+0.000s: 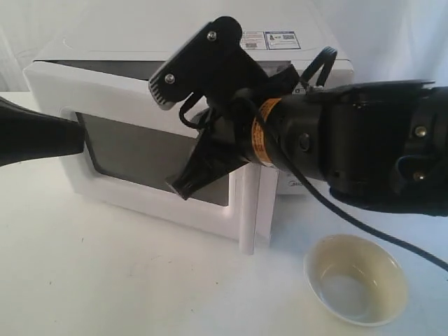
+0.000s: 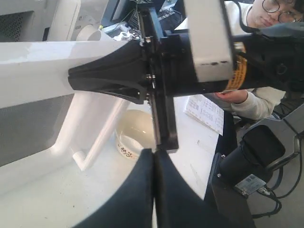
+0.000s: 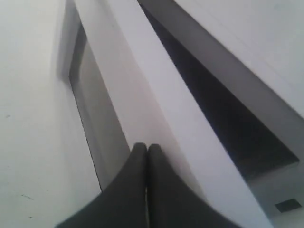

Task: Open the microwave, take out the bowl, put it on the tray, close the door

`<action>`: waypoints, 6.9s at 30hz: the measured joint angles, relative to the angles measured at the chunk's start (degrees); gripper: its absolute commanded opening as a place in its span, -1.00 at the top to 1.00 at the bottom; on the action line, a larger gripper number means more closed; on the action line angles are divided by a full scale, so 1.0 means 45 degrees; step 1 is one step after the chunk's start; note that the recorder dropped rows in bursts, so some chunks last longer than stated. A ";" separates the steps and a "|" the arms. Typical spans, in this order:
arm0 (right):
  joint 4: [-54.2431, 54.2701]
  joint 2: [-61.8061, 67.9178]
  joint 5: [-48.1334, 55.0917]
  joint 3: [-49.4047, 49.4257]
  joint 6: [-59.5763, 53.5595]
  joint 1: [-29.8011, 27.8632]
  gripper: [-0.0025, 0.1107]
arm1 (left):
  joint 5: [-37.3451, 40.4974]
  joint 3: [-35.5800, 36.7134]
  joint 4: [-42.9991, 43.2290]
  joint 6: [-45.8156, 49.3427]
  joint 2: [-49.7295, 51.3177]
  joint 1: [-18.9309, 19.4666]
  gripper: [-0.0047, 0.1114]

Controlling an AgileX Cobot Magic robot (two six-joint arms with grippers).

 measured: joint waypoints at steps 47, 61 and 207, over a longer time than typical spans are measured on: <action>-0.1653 0.1754 0.1702 -0.1373 0.0000 -0.1974 0.96 | -0.0588 0.0011 0.7655 -0.7602 -0.8468 0.0000 0.92; -0.0021 0.0783 0.1647 -0.1115 0.0000 -0.1608 0.96 | 0.0014 0.0011 0.7941 -0.8072 -0.8997 0.0000 0.92; 1.4973 -1.8030 0.0823 1.2238 -1.1764 -1.0479 0.96 | 0.0014 0.0011 0.7941 -0.8072 -0.8997 0.0000 0.92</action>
